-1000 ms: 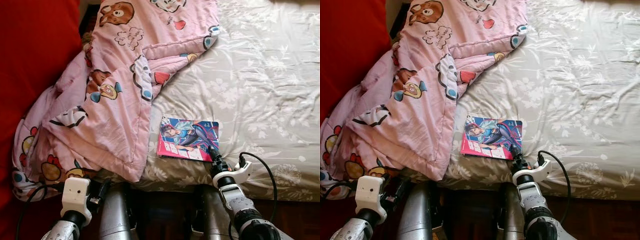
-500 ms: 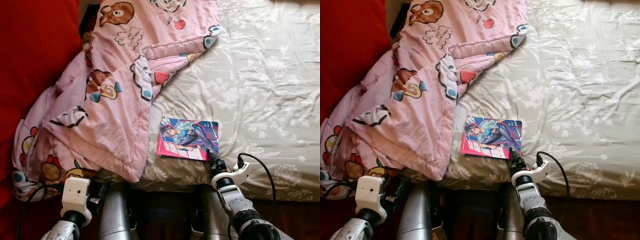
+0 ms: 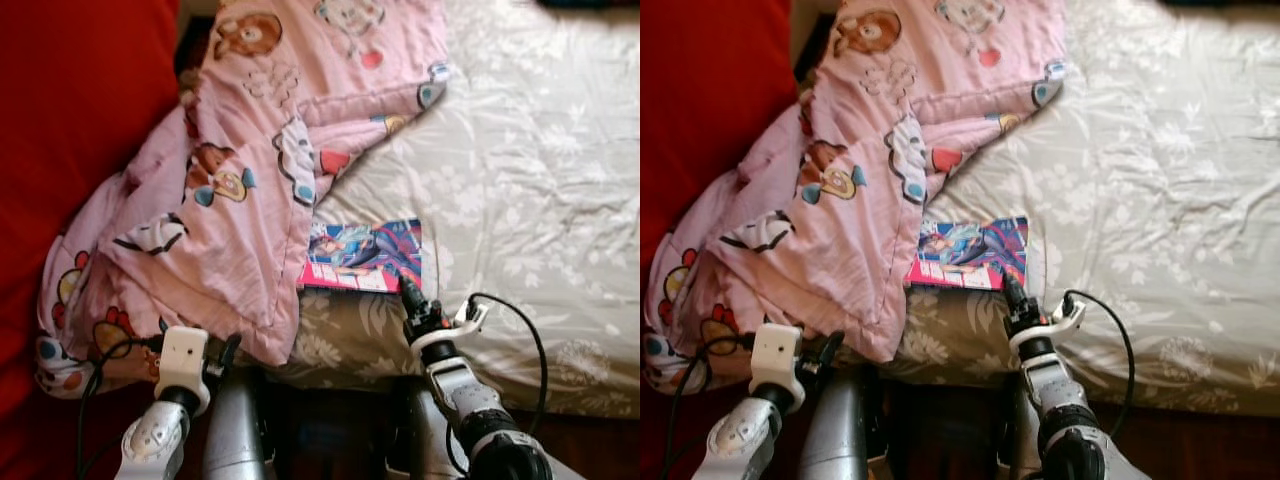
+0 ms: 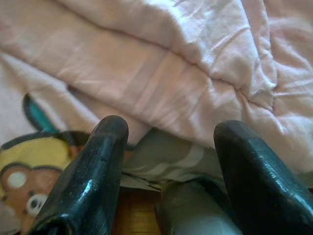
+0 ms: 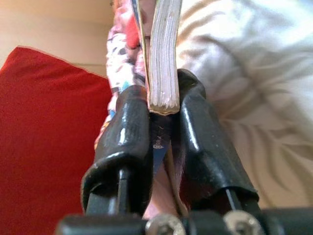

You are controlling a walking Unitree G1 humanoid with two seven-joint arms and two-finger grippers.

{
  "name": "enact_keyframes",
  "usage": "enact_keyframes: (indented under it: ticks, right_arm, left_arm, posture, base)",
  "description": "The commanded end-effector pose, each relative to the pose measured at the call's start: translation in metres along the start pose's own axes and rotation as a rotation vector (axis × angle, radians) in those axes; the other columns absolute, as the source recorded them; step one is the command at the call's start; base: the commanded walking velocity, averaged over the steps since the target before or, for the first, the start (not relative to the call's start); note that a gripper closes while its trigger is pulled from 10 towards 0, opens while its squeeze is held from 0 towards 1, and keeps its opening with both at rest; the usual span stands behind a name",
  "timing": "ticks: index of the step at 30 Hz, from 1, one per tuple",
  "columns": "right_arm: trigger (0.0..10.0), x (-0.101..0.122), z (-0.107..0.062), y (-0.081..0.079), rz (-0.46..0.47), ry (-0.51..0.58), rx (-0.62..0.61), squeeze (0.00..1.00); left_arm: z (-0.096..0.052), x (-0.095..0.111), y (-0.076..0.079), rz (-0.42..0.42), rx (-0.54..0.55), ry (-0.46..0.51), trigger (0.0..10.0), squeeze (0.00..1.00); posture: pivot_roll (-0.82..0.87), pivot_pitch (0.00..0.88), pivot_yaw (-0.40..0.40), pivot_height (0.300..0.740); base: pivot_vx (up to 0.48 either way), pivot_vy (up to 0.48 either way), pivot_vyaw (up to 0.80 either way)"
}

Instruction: Clean up the room

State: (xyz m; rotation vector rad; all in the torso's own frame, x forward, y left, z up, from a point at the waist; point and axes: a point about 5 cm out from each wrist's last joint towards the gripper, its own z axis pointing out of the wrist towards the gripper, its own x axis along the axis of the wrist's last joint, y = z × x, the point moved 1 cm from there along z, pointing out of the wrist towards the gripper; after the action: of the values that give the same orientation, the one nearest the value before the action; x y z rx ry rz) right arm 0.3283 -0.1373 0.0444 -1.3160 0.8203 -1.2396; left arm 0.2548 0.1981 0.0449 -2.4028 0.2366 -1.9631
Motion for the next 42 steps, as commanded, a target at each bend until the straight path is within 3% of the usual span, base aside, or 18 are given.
enact_keyframes:
  ticks: [1,4,6,8,10,13,14,16,20,23,26,29,35,42]
  right_arm:
    - [0.0,-0.001,-0.004,0.0,-0.013,0.001,0.034,0.0]
    - [0.0,0.011,-0.01,-0.003,-0.117,0.041,0.04,0.0]
    - [0.0,0.013,-0.01,-0.004,-0.138,0.043,0.043,0.0]
    - [0.0,0.023,-0.013,-0.011,-0.272,0.057,0.029,0.0]
    - [0.0,0.025,-0.013,-0.012,-0.297,0.059,0.023,0.0]
    - [0.0,0.036,-0.017,-0.02,-0.417,0.084,-0.002,0.0]
    - [10.0,0.037,-0.017,-0.021,-0.451,0.082,-0.008,0.0]
    - [10.0,0.035,-0.019,-0.024,-0.612,0.042,-0.036,0.0]
    - [10.0,0.035,-0.023,-0.021,-0.659,0.055,-0.082,0.0]
    - [10.0,0.035,-0.033,-0.001,-0.77,0.021,-0.234,0.0]
    - [10.0,0.031,-0.037,0.003,-0.795,0.002,-0.25,0.0]
    - [10.0,0.027,-0.05,0.015,-0.849,-0.002,-0.343,0.0]
    - [10.0,0.022,-0.048,0.01,-0.933,-0.013,-0.322,0.0]
    - [10.0,0.027,-0.045,0.007,-0.999,0.014,-0.331,0.0]
  left_arm:
    - [0.0,-0.007,-0.001,0.003,0.009,-0.016,10.0,0.0]
    - [0.008,-0.008,-0.005,-0.005,0.036,-0.003,10.0,0.0]
    - [0.01,-0.009,-0.006,-0.01,0.043,-0.001,10.0,0.0]
    - [0.013,-0.014,-0.009,-0.039,0.07,-0.008,10.0,0.0]
    - [0.014,-0.015,-0.009,-0.044,0.075,-0.01,10.0,0.0]
    - [0.014,-0.023,-0.012,-0.093,0.11,-0.023,10.0,0.0]
    - [0.014,-0.023,-0.012,-0.105,0.116,-0.023,10.0,0.0]
    - [0.013,-0.029,-0.013,-0.16,0.141,-0.029,10.0,0.0]
    - [0.014,-0.035,-0.013,-0.182,0.147,-0.044,10.0,0.0]
    - [0.014,-0.047,-0.011,-0.216,0.155,-0.094,10.0,0.0]
    - [0.013,-0.051,-0.011,-0.226,0.157,-0.114,10.0,0.0]
    - [0.009,-0.065,-0.007,-0.236,0.158,-0.173,10.0,0.0]
    - [0.007,-0.074,-0.006,-0.241,0.167,-0.211,10.0,0.0]
    - [-0.003,-0.097,0.002,-0.238,0.162,-0.34,10.0,0.0]
  posture:
    - [0.12,0.107,-0.014,0.581]
    - [0.11,0.06,-0.028,0.581]
    - [0.1,0.055,-0.03,0.581]
    - [0.08,0.022,-0.037,0.581]
    - [0.08,0.022,-0.037,0.581]
    - [0.06,0.0,-0.044,0.581]
    - [0.06,0.0,-0.045,0.581]
    - [0.05,0.0,-0.048,0.581]
    - [0.04,0.0,-0.05,0.581]
    - [0.03,0.0,-0.049,0.596]
    - [0.03,0.0,-0.048,0.606]
    - [0.03,0.0,-0.053,0.631]
    - [0.02,0.0,-0.057,0.656]
    - [0.01,0.0,-0.071,0.701]
  base:
    - [0.0,0.0,0.0]
    - [0.0,0.0,0.0]
    - [0.0,0.0,0.0]
    - [0.0,0.0,0.0]
    - [0.0,0.0,0.0]
    - [0.0,0.0,0.0]
    - [0.0,0.0,0.0]
    - [0.0,0.0,0.0]
    - [0.0,0.0,0.0]
    - [0.0,0.0,0.0]
    - [0.0,0.0,0.0]
    - [0.0,0.0,0.0]
    - [0.0,0.0,0.0]
    - [0.0,0.0,0.0]
